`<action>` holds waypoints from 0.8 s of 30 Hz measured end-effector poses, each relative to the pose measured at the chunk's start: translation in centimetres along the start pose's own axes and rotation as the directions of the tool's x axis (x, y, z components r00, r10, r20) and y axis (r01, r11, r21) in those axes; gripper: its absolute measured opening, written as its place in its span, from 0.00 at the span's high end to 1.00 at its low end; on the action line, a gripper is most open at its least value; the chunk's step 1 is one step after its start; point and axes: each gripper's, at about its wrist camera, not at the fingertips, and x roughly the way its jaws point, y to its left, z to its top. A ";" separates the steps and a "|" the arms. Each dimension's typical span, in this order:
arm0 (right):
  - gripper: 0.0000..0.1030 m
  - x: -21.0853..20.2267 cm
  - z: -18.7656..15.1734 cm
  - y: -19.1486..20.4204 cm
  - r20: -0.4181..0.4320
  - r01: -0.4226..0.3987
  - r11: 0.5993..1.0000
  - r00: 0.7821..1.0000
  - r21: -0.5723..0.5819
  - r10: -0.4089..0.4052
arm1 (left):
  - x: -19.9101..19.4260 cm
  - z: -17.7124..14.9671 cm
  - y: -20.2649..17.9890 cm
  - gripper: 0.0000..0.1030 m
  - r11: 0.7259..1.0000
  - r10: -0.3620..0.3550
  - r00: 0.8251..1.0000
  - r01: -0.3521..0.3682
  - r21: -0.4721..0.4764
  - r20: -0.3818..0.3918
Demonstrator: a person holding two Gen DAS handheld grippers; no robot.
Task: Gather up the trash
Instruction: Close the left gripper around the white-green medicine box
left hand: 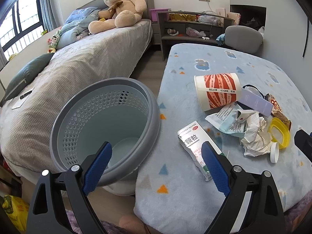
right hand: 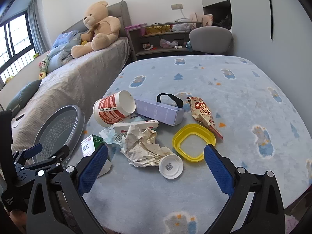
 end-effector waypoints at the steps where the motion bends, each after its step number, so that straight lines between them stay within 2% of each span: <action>1: 0.06 -0.1 0.0 -0.3 -0.001 -0.002 1.000 1.000 0.005 0.002 | 0.1 0.0 -0.3 0.14 1.000 -0.009 1.000 0.009 -0.004 -0.009; 6: 0.06 -1.0 0.2 -2.1 0.016 -0.004 0.999 1.000 0.037 0.004 | 1.2 0.4 -1.9 0.14 0.998 -0.062 0.995 0.061 -0.023 -0.075; 14: 0.06 -2.0 0.3 -4.8 0.025 -0.020 0.995 1.000 0.099 0.017 | 3.6 0.7 -4.1 0.14 0.994 -0.101 0.984 0.094 -0.056 -0.148; 24: 0.06 -2.6 0.4 -5.7 0.036 -0.037 0.991 0.999 0.125 0.032 | 5.5 0.5 -5.8 0.14 0.998 -0.063 0.984 0.062 -0.009 -0.168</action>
